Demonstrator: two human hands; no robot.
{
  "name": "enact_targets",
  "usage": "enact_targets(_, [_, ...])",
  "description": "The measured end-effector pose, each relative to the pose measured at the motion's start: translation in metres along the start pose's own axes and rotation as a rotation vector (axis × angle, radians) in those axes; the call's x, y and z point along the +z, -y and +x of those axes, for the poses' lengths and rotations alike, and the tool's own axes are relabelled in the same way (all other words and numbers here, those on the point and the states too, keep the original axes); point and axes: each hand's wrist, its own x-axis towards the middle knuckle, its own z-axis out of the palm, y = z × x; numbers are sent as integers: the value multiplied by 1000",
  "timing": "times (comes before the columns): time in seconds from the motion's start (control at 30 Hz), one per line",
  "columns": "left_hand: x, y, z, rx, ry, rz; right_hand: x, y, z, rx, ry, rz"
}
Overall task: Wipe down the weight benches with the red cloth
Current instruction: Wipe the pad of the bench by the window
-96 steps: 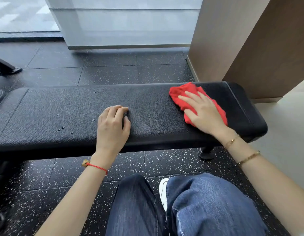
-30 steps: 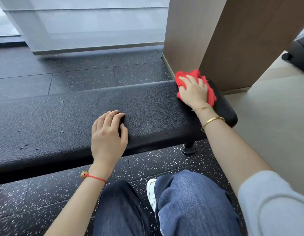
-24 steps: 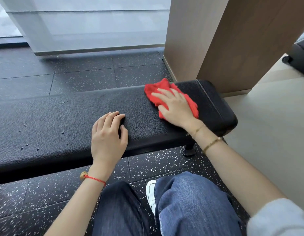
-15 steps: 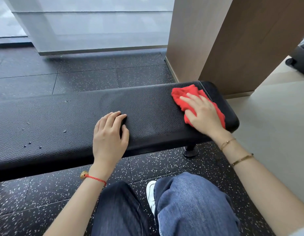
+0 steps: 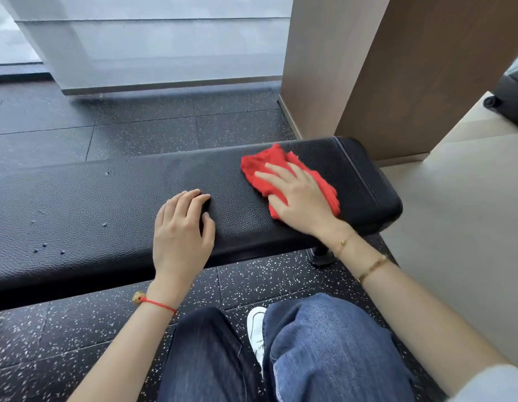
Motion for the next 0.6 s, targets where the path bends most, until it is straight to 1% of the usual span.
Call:
enact_targets(0.03, [0,0,0,1,-1,-5,-1,-2,-14,-15,-14,0])
enact_targets(0.1, [0,1,0,2,1,-15,-4,-17,-37,23,-70,-13])
enact_targets(0.23, [-2,0,-1,3,5,-22,-15,-62,-49,276,-203,-55])
enact_targets(0.37, [-2,-1,-1,-4,10,-18,-23,-94,-21,526,-223,-76])
enact_targets(0.47, [-3,-2,0,-6,10,-10,-24,-97,19,552,-172,-36])
enact_targets(0.6, [-4,-2,0,0,12,1,-23,-83,65,488,-98,-18])
